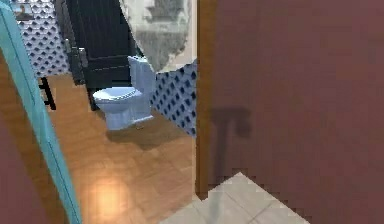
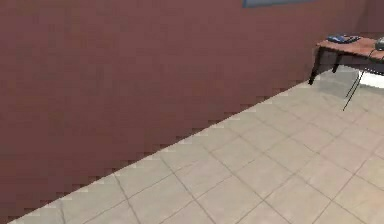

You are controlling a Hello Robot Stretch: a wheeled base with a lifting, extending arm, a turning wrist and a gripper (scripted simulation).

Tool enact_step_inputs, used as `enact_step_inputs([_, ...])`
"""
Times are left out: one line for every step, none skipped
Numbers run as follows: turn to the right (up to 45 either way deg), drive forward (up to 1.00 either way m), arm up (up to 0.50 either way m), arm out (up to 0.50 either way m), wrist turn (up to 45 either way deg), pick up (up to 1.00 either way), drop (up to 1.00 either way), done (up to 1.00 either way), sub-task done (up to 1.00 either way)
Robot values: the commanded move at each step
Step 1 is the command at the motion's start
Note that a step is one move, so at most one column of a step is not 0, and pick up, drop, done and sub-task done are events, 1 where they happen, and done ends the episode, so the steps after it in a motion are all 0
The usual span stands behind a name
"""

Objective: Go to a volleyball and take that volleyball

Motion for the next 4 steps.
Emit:
enact_step_inputs([0.0, 0.6, 0.0, 0.0, 0.0, 0.0, 0.0, 0.0, 0.0])
enact_step_inputs([33.0, 0.0, 0.0, 0.0, 0.0, 0.0, 0.0, 0.0, 0.0])
enact_step_inputs([0.0, 0.05, 0.0, 0.0, 0.0, 0.0, 0.0, 0.0, 0.0])
enact_step_inputs([-45.0, 0.0, 0.0, 0.0, 0.0, 0.0, 0.0, 0.0, 0.0])
